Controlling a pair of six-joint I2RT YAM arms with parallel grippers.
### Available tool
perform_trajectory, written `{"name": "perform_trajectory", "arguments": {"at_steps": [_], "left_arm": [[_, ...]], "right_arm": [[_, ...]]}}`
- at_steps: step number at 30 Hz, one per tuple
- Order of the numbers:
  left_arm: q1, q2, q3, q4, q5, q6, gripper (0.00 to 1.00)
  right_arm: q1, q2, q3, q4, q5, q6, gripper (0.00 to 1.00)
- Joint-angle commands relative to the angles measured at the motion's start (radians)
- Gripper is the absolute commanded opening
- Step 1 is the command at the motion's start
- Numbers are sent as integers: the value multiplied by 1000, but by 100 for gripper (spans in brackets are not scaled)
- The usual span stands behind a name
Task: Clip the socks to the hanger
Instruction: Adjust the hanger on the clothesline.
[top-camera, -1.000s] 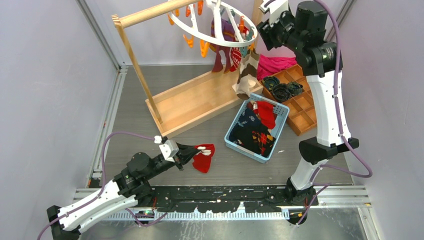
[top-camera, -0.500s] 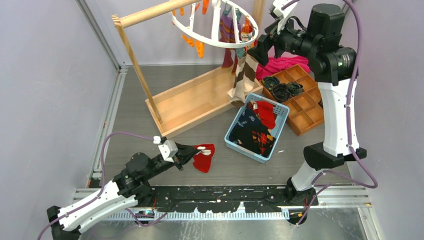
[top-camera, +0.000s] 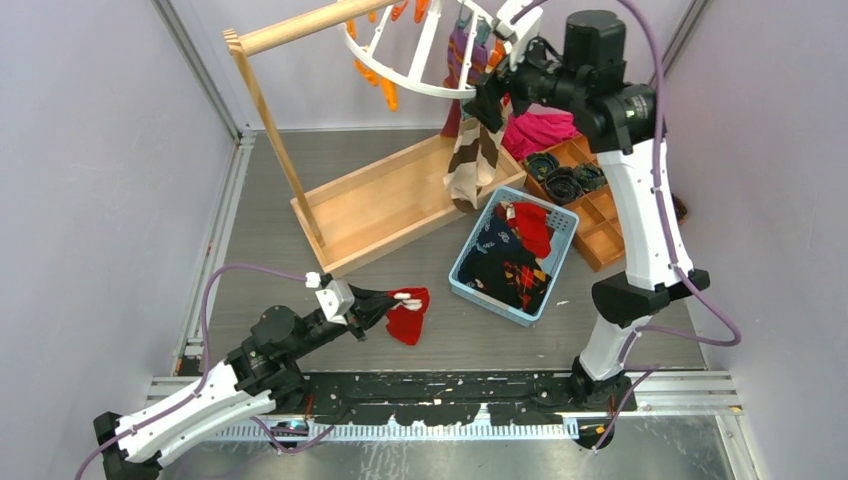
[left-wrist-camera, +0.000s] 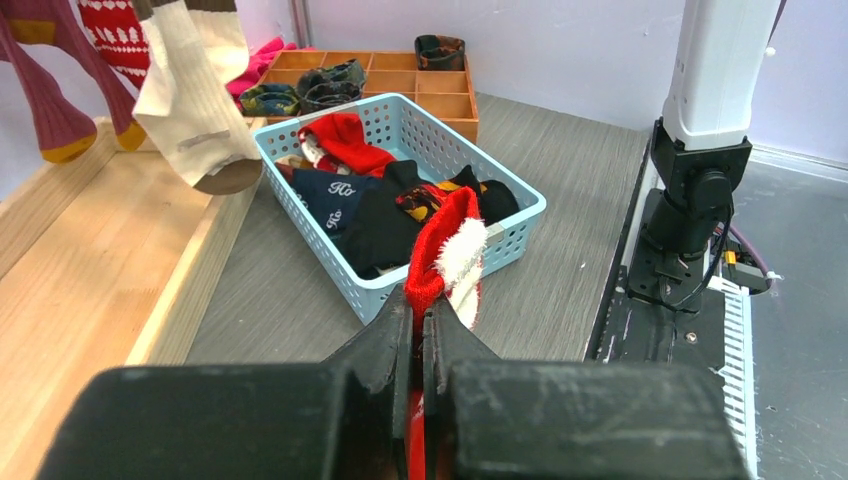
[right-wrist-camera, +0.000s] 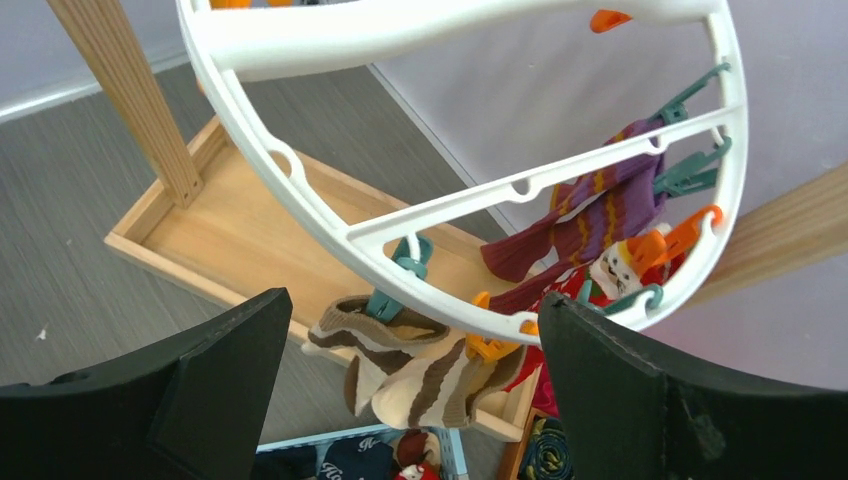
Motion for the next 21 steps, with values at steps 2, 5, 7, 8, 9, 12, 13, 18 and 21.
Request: {"name": "perform_trajectory", "arguments": {"at_steps": [2,5,7,8,9,12,13,18,21], "left_arm": [[5,4,30,50,11,-5,0],[3,9,30,52,13,-5,0],[3,9,30,52,12,-5,0],[3,8,30,52,12,-5,0],[3,7,30,52,12,-5,0],[3,2,30,48,14,-6,0],[3,0,30,45,14,-6,0],[3,-11,30,38,12,-6,0],[3,-10,30,41,12,-6,0]], "right_arm": [[105,2,19,11,197,-123,100],[148,14,30,27,298,-149,100],[170,21,34,42,340,-147,100],[182,24,35,51,369,-147,100],[189,27,33,58,387,-146,100],[196,29,26,80,426,-134,100],[196,27,21,89,438,-133,100],[190,3,-14,120,513,-143,94],[167,-15,-29,128,518,-137,89]]}}
